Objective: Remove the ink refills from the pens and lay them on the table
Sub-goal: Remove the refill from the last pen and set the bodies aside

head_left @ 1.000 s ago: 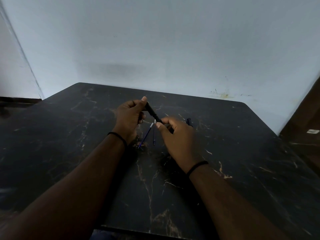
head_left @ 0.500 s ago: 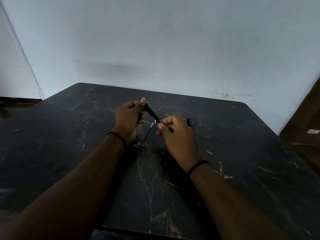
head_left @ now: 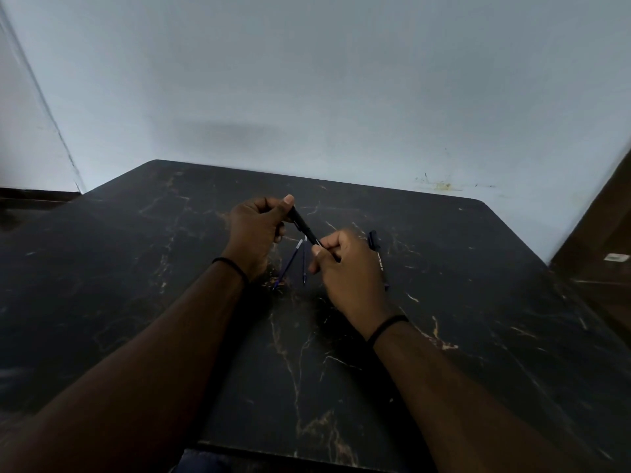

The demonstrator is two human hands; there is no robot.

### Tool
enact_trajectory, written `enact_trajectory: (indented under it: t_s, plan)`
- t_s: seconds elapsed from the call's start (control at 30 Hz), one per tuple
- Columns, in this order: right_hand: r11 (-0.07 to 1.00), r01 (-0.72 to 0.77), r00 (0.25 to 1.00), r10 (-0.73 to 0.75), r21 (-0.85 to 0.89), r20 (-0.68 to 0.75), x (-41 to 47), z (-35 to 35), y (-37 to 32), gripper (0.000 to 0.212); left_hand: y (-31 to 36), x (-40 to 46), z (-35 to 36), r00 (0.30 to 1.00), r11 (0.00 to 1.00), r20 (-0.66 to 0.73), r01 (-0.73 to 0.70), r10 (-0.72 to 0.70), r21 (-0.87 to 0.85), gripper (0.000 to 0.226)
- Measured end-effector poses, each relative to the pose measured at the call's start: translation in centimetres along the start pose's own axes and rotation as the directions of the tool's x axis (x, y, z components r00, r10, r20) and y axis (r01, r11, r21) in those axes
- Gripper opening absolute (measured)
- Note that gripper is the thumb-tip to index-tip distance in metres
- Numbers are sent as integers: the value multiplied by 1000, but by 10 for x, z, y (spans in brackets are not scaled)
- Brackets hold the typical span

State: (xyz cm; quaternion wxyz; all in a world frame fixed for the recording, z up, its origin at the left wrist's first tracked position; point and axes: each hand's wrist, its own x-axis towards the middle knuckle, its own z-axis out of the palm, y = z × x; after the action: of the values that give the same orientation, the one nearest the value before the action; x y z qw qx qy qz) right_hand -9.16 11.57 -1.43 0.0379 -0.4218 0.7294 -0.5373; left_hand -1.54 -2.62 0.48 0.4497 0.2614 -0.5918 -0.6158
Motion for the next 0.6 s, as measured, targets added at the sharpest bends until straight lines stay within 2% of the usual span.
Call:
enact_trajectory:
  t_s: [0.33, 0.47, 0.53, 0.6]
  plan:
    - [997, 1, 1000, -2, -82, -14, -3, 10, 0, 18, 0, -1, 6, 998, 993, 44, -45, 40, 112, 21]
    - [988, 3, 997, -16, -155, -79, -3, 8, -3, 22, -3, -3, 10, 995, 966, 16, -99, 98, 240, 24]
    - [970, -19, 992, -13, -242, -129, -1, 1, -2, 24, -6, 1, 6, 983, 887, -32, -151, 183, 436, 40]
    - [946, -58, 991, 14, -320, -137, 1, -7, 1, 26, -9, 5, -1, 962, 712, -31, -179, 272, 679, 52]
